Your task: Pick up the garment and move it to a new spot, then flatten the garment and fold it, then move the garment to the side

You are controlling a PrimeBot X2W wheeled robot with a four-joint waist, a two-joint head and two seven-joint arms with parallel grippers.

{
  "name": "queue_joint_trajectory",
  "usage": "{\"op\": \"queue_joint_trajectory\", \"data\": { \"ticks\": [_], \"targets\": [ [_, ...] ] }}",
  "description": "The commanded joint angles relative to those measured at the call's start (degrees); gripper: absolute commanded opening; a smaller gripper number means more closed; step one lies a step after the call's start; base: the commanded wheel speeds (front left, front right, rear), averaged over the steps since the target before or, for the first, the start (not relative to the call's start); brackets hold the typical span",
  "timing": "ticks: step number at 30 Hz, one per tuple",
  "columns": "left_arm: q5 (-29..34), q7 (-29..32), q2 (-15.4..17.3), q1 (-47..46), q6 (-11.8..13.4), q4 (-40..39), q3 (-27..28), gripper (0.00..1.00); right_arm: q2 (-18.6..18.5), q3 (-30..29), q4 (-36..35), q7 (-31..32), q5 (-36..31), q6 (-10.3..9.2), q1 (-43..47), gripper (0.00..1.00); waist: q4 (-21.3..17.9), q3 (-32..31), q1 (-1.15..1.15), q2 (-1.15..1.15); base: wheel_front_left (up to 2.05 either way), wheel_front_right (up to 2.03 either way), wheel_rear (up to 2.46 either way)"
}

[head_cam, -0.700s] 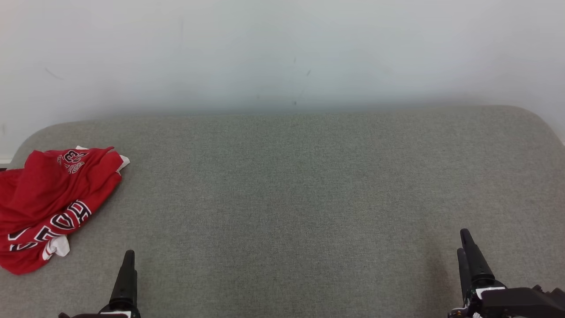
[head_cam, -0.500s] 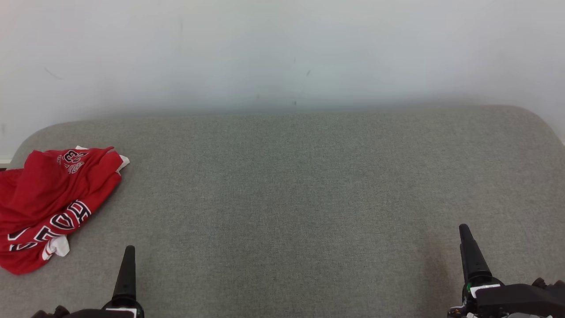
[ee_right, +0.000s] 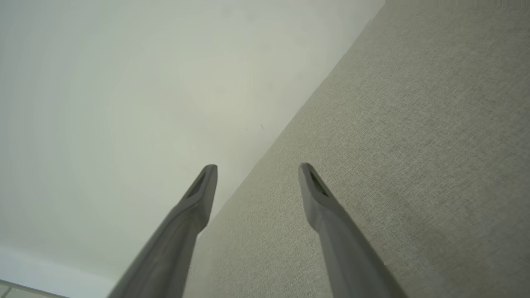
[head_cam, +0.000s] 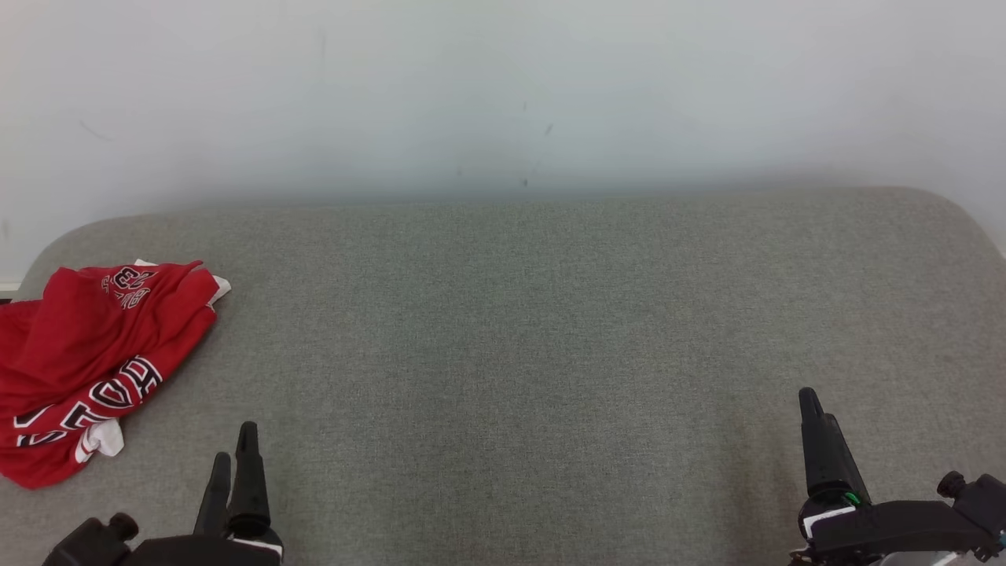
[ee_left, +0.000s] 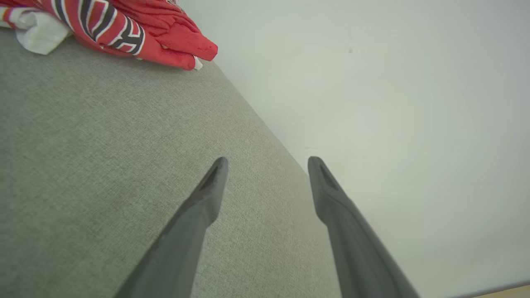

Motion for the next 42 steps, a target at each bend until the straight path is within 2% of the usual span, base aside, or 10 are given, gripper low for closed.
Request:
{"op": "queue_joint_trajectory", "data": {
  "ticks": [1,7,15,42],
  "targets": [
    [2.8,-0.5,0.5,0.1,0.4,-1.2,-0.3,1.0,-0.6,0.3,-1.3,-0.6,-2.4,-0.03,-0.4,1.0,0.0,0.0,0.0,0.0,0.0,0.0,0.0],
    [10.4,-1.8,1.3,0.4,1.6,-2.0,-2.0,1.0,-1.1,1.6,-1.8,-1.8,-9.6,-0.04,0.0,1.0,0.1,-0.1,0.0,0.0,0.0,0.0,0.0],
    [17.3,-3.3,2.5,1.4,3.2,-2.8,-3.9,1.0,-1.1,2.9,-1.9,-3.3,-17.4,-0.05,0.5,1.0,0.3,-0.3,0.0,0.0,0.0,0.0,0.0],
    [33.6,-7.5,5.1,1.6,6.4,-5.4,-8.0,1.0,-1.5,5.2,-2.2,-7.6,-36.0,-0.07,1.5,1.0,1.2,0.0,0.0,0.0,0.0,0.0,0.0]
  ]
}}
